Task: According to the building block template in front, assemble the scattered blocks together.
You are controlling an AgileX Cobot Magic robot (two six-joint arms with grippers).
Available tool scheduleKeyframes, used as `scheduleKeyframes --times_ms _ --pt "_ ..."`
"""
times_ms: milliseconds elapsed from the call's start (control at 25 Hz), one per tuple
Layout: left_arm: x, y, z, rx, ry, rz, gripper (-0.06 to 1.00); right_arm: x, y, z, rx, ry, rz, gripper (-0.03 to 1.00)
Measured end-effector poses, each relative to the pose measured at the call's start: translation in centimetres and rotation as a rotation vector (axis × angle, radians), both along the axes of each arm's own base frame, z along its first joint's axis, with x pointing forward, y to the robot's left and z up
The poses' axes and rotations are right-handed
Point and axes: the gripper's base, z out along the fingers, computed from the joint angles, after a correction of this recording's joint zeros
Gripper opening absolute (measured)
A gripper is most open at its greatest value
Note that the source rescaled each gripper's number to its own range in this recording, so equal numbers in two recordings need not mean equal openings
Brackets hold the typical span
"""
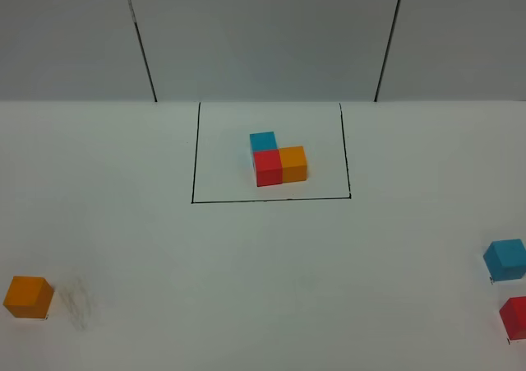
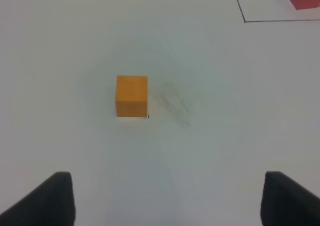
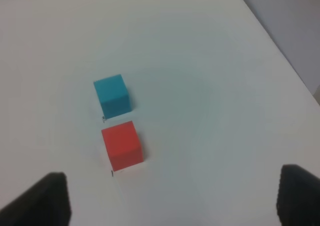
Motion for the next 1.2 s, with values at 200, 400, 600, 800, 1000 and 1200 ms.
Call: scheduleKeyframes --times_ms 200,400,600,800,1000,1200 --pt "0.00 0.00 0.00 0.000 0.000 0.000 0.88 0.00 0.00 0.00 0.000 0.000 0.000 0.76" --pt "0.00 0.00 0.00 0.000 0.000 0.000 0.88 0.00 0.00 0.00 0.000 0.000 0.000 0.76" --pt "0.00 0.00 0.00 0.000 0.000 0.000 0.88 0.00 0.00 0.00 0.000 0.000 0.000 0.76" --pt "0.00 0.00 0.00 0.000 0.000 0.000 0.88 0.00 0.00 0.00 0.000 0.000 0.000 0.76" --pt "0.00 0.00 0.00 0.000 0.000 0.000 0.88 0.00 0.00 0.00 0.000 0.000 0.000 0.76" --pt "0.00 0.00 0.00 0.000 0.000 0.000 0.88 0.00 0.00 0.00 0.000 0.000 0.000 0.76"
